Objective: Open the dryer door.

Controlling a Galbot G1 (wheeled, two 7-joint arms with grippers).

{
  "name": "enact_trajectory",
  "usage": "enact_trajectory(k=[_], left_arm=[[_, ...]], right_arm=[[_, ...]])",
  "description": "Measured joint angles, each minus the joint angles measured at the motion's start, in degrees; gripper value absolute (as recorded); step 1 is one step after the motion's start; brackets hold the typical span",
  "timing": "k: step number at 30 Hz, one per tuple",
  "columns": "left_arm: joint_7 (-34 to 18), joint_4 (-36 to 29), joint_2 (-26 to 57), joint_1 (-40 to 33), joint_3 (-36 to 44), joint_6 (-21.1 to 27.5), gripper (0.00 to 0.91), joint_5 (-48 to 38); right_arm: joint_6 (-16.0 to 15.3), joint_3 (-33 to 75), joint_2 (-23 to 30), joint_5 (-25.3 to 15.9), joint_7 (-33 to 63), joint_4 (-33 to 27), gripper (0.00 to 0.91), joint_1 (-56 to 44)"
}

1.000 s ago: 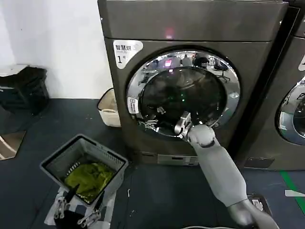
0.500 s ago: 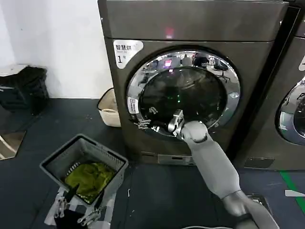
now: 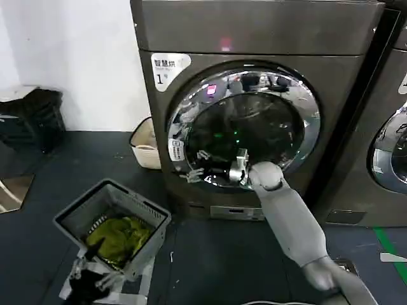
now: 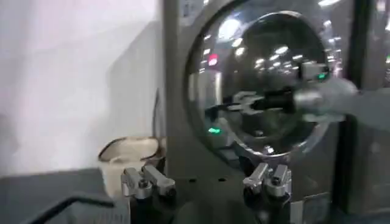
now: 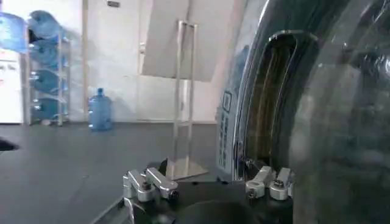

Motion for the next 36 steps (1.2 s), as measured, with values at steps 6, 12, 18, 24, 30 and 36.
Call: enact_trajectory(k=[6,12,18,24,30,36], left_arm=[[-3.3,3.3,6.9,-4.3,1.0,1.7,0.907,-6.0],[-3.2,6.9,13.5,-8.0,2.5,0.9,0.907,-9.8],[-3.2,10.9,18.9,-12.3,5.2,0.9,0.907,-15.2],[-2.1,13.2,23.6,-17.6,10.2,1.5,0.907,-18.7],[-2.3,14.3,26.7,-24.2,17.3,2.1,0.907,-20.3],[-2.2,16.4,30.2,-32.7,26.8,2.2,0.907,-23.0]], right_arm=[[-0.6,1.4,-1.9,1.0,-6.1,3.8,0.907,-2.6],[-1.6,3.3,-4.3,1.9,-12.2,9.3,0.907,-6.4],[-0.4,7.3,-7.9,3.5,-17.9,15.8,0.907,-12.7],[2.5,14.7,-11.3,7.3,-18.4,20.7,0.907,-20.8],[5.1,24.8,-12.7,11.6,-18.4,24.7,0.907,-28.8],[5.5,36.8,-10.6,13.5,-17.6,27.9,0.907,-37.2]])
